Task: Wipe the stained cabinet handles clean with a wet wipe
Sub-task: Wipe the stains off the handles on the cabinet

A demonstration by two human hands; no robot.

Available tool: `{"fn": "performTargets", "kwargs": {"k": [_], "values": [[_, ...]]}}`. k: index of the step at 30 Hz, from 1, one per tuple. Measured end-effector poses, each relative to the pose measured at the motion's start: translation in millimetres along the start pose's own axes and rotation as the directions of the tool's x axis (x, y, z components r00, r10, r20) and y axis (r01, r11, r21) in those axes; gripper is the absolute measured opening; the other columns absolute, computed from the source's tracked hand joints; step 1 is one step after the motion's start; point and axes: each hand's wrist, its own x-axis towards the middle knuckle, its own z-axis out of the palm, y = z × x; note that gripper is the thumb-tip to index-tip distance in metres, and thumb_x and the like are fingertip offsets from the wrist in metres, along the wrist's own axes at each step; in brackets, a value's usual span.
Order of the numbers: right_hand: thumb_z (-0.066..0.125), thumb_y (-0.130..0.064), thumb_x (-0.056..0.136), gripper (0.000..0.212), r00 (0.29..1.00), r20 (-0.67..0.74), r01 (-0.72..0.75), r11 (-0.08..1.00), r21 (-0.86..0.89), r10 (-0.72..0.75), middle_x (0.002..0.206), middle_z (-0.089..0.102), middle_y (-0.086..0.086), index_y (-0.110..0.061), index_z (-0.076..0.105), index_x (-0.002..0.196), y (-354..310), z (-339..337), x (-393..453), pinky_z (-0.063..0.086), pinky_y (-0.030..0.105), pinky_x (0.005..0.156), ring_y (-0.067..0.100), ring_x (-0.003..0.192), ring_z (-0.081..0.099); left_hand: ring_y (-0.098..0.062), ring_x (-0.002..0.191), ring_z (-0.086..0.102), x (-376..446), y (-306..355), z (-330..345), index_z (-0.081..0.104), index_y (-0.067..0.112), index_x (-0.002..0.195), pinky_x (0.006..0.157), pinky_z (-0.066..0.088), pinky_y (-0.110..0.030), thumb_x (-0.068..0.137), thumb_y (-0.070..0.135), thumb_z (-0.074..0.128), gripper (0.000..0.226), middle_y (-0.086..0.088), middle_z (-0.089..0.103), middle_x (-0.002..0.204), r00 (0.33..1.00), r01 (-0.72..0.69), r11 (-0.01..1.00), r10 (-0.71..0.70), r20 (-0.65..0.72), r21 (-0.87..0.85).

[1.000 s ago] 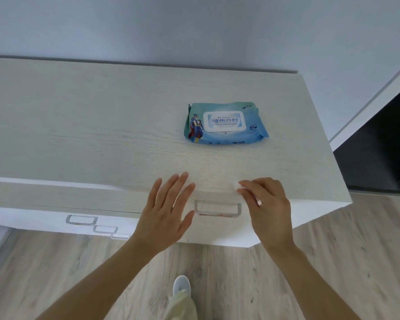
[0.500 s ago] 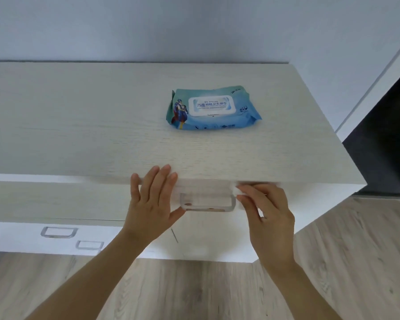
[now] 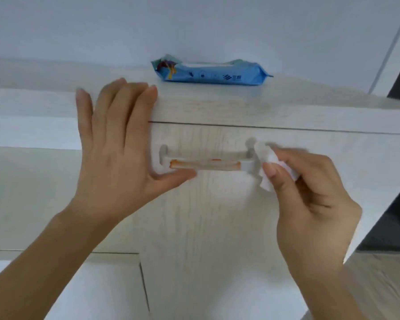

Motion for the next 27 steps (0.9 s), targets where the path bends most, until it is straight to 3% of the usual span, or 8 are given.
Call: {"fn": "performTargets", "kwargs": {"k": [4, 9, 16, 22, 27], "values": [[0.063, -0.019, 0.084, 0.017, 0.998, -0.030, 0.057, 0.997, 0.052, -0.055, 0.097, 0.060, -0.016, -0.030, 0.060, 0.098, 8, 2, -4, 0.042, 0.005, 0.081, -0.010, 0.093, 0.056, -0.042, 0.139, 0.016, -20, 16, 2, 0.025, -0.013, 0.141, 0.117, 0.004, -0.046, 0.093, 0.057, 0.047, 0.087, -0.034, 0.023, 0.147, 0.997, 0.074, 0.997, -0.074, 0.004, -0.019], [0.062, -0.025, 0.081, 0.025, 0.996, -0.078, 0.050, 0.984, 0.171, -0.037, 0.094, 0.063, -0.011, -0.025, 0.063, 0.106, 7, 12, -10, 0.043, 0.006, 0.076, -0.008, 0.087, 0.058, -0.036, 0.142, 0.013, -37, 35, 16, 0.021, -0.012, 0.144, 0.119, 0.004, -0.042, 0.094, 0.043, 0.047, 0.078, -0.019, 0.014, 0.151, 0.984, 0.166, 0.978, -0.173, -0.042, -0.126], [0.065, -0.016, 0.084, 0.023, 0.975, -0.161, 0.167, 0.984, 0.054, -0.157, 0.092, 0.059, -0.009, -0.023, 0.061, 0.106, 10, 23, -10, 0.042, 0.006, 0.077, -0.007, 0.086, 0.055, -0.035, 0.142, 0.019, -40, 35, 28, 0.025, -0.009, 0.143, 0.119, 0.011, -0.043, 0.094, 0.043, 0.045, 0.075, -0.014, 0.017, 0.150, 0.972, 0.145, 0.983, -0.163, -0.170, -0.114], [0.061, -0.025, 0.082, 0.016, 0.975, -0.220, 0.033, 0.982, 0.189, 0.010, 0.091, 0.064, -0.012, -0.029, 0.066, 0.097, 8, 27, -9, 0.043, 0.005, 0.075, -0.009, 0.084, 0.058, -0.033, 0.143, 0.017, -41, 34, 31, 0.021, -0.008, 0.143, 0.120, 0.011, -0.043, 0.093, 0.045, 0.043, 0.077, -0.012, 0.015, 0.151, 0.969, 0.150, 0.984, -0.167, -0.181, -0.101], [0.064, -0.022, 0.082, 0.020, 0.966, -0.259, 0.048, 0.994, 0.098, -0.021, 0.091, 0.064, -0.010, -0.026, 0.064, 0.102, 4, 31, -15, 0.042, 0.003, 0.075, -0.009, 0.086, 0.059, -0.033, 0.143, 0.017, -42, 34, 32, 0.020, -0.008, 0.144, 0.120, 0.011, -0.041, 0.093, 0.047, 0.041, 0.078, -0.012, 0.016, 0.152, 0.968, 0.157, 0.984, -0.169, -0.183, -0.080]]}}
